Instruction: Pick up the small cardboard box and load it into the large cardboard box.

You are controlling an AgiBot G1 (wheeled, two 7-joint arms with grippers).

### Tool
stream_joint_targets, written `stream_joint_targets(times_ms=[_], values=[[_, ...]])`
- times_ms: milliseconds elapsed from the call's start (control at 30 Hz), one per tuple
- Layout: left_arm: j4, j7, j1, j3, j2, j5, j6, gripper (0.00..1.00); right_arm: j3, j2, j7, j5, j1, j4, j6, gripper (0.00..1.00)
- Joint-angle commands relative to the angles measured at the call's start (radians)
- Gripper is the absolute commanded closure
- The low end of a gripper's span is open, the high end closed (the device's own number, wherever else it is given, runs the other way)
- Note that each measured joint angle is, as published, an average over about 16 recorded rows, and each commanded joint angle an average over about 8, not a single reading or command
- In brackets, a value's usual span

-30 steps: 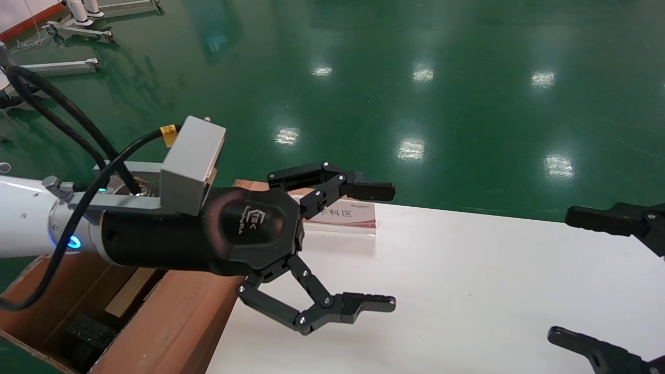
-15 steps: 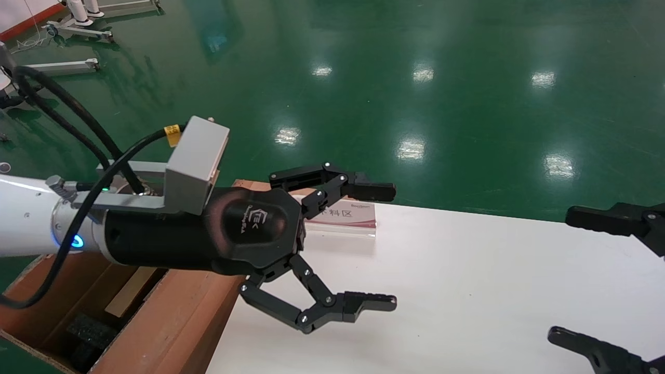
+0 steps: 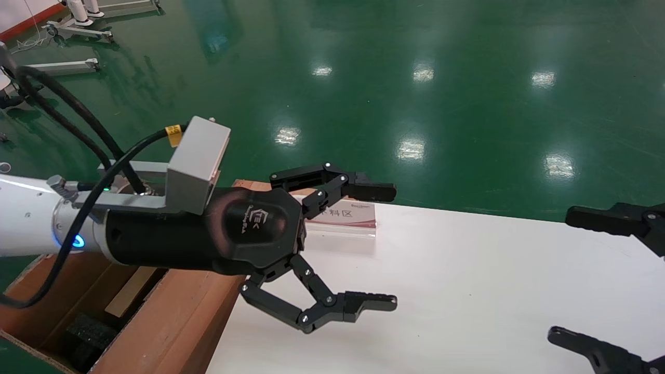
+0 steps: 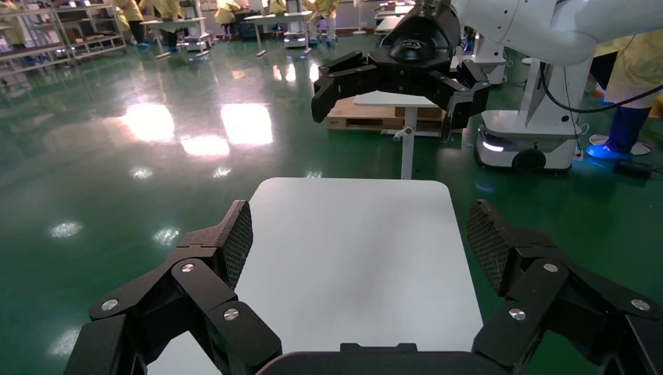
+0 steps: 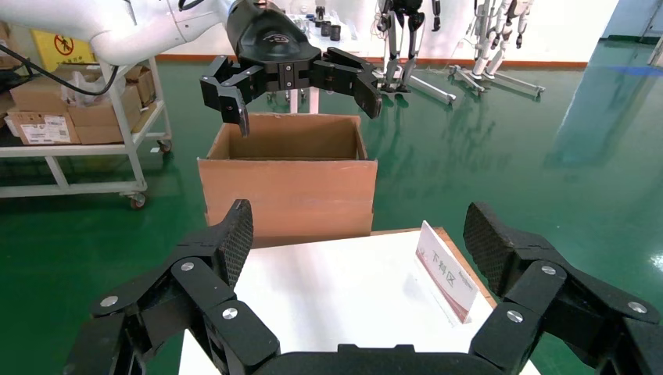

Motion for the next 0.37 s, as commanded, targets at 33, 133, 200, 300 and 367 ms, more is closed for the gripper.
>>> stream_joint_targets(times_ms=[33, 133, 200, 300, 367], values=[[0.0, 0.0, 0.0, 0.0, 0.0, 0.0, 0.0, 0.0, 0.0, 0.0, 0.0, 0.0, 0.0, 0.0, 0.0, 0.0], [0.0, 0.0, 0.0, 0.0, 0.0, 0.0, 0.0, 0.0, 0.0, 0.0, 0.0, 0.0, 0.0, 0.0, 0.0, 0.0], [0.0, 0.0, 0.0, 0.001, 0.0, 0.0, 0.0, 0.0, 0.0, 0.0, 0.0, 0.0, 0.0, 0.0, 0.0, 0.0], [0.001, 0.0, -0.001, 0.001, 0.0, 0.001, 0.0, 0.0, 0.0, 0.0, 0.0, 0.0, 0.0, 0.0, 0.0, 0.0], [0.001, 0.0, -0.001, 0.001, 0.0, 0.001, 0.0, 0.0, 0.0, 0.0, 0.0, 0.0, 0.0, 0.0, 0.0, 0.0]])
